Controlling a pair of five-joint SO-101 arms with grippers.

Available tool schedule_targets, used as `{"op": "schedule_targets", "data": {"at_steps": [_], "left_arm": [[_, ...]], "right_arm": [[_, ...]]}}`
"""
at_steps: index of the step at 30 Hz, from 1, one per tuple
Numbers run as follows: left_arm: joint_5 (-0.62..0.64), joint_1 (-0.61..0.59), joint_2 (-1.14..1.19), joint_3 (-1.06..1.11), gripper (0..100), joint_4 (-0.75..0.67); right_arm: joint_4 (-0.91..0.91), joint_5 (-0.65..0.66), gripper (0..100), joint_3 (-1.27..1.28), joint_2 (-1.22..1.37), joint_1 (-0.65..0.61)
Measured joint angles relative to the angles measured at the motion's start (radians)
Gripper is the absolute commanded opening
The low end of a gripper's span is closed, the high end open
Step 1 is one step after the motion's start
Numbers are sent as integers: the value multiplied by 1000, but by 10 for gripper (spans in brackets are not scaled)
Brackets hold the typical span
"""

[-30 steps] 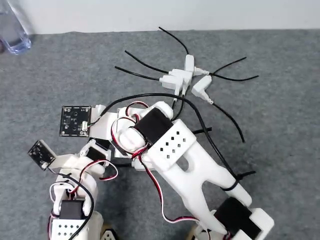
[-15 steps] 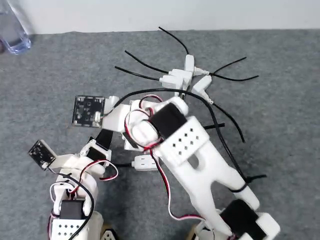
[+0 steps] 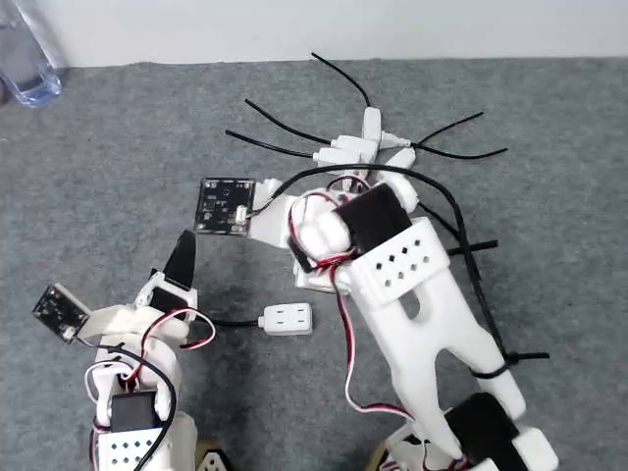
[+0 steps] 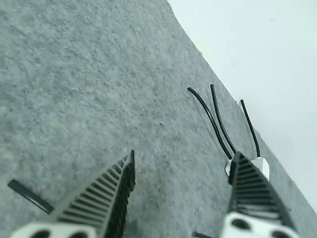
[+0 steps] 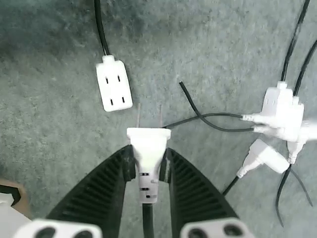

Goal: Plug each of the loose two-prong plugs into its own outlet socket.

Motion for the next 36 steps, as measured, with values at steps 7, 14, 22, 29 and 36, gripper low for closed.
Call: {"op": "schedule_targets", "data": {"at_steps": [7, 14, 22, 29, 36], "left_arm": [[0, 2, 0, 0, 294, 0], [0, 2, 0, 0, 294, 0], [0, 2, 0, 0, 294, 0], [0, 2, 0, 0, 294, 0], [0, 2, 0, 0, 294, 0]], "right_arm": [[-229, 135, 8, 400, -12, 259], [-594, 203, 8, 755, -12, 330], [-772, 252, 9, 832, 104, 425], [-790, 255, 10, 830, 141, 443], [-790, 255, 136, 835, 141, 443]]}}
